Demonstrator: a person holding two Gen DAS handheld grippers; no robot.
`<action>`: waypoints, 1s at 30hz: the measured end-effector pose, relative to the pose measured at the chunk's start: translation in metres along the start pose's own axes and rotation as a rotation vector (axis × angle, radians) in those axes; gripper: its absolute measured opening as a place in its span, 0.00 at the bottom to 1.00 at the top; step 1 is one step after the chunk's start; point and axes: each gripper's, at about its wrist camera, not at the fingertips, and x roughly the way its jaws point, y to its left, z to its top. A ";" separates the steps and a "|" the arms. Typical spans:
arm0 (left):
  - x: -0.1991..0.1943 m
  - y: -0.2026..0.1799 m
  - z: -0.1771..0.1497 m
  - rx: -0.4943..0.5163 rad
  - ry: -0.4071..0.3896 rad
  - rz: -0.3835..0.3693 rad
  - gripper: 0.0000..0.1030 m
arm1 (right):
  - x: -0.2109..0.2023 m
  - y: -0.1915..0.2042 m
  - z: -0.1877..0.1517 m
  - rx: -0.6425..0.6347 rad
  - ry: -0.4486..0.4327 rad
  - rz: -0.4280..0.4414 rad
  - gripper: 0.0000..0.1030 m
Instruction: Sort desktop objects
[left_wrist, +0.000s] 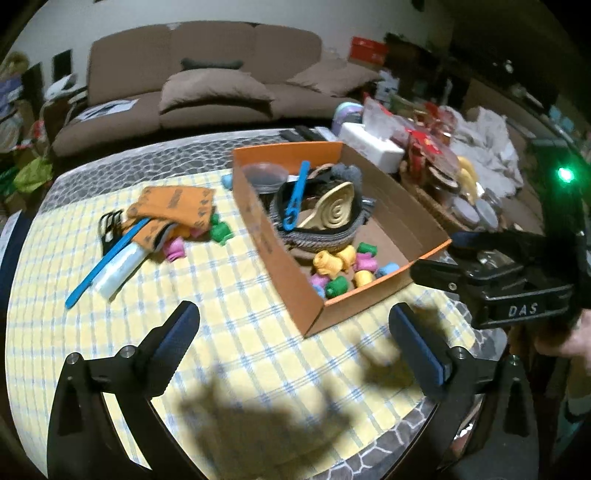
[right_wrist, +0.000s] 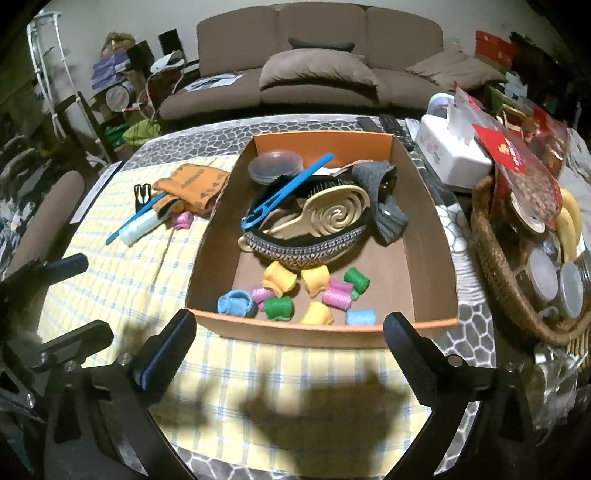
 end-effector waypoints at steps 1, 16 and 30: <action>-0.001 0.003 -0.005 -0.017 -0.007 0.015 1.00 | 0.000 0.002 -0.003 0.001 -0.006 -0.005 1.00; 0.022 0.029 -0.057 -0.177 0.003 0.158 1.00 | 0.024 0.010 -0.043 0.025 -0.057 -0.077 0.99; 0.068 0.044 -0.081 -0.247 0.044 0.261 1.00 | 0.074 0.002 -0.060 0.022 -0.024 -0.080 1.00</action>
